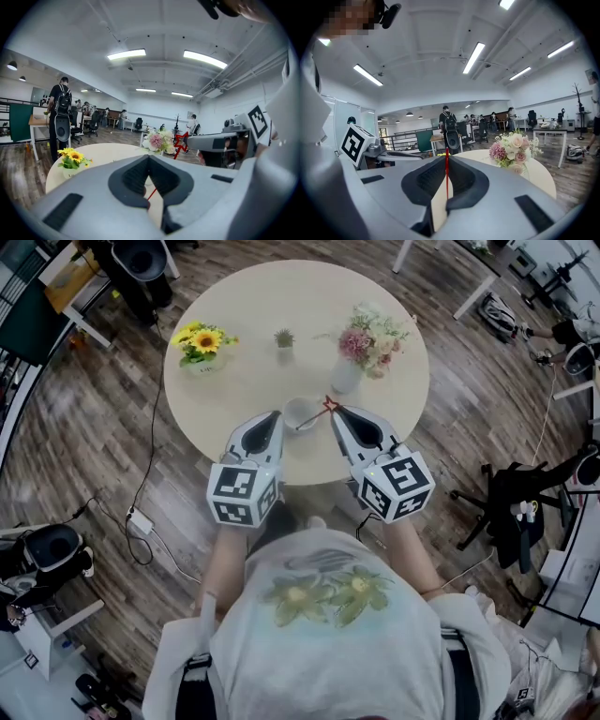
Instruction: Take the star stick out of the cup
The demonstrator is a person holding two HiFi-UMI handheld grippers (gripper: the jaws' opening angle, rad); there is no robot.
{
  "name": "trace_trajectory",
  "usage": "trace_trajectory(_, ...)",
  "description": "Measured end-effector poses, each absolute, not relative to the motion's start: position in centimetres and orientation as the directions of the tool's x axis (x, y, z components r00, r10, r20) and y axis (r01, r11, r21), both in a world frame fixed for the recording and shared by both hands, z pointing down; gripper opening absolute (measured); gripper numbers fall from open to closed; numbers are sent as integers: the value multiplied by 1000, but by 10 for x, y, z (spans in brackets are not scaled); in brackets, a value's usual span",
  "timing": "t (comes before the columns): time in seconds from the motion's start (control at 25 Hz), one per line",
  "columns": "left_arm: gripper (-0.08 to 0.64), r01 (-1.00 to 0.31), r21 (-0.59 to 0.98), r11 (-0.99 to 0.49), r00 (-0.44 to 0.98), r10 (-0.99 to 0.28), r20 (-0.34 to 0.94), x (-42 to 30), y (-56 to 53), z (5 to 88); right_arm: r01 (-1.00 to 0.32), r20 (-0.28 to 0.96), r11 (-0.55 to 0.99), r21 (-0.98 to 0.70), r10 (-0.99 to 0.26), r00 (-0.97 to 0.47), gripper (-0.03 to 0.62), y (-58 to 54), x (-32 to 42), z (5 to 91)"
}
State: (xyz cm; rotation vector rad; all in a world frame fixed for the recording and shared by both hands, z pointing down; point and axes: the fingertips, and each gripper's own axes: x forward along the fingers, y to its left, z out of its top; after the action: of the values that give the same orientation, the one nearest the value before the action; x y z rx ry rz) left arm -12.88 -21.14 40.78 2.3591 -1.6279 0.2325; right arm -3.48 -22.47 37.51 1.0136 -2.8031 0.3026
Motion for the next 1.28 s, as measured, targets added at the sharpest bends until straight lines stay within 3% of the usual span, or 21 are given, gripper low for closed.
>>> trace_trajectory(1.28, 3, -931, 123, -344, 365, -882, 297, -121, -204, 416, -585, 272, 808, -77, -547, -792, 31, -207, -56, 389)
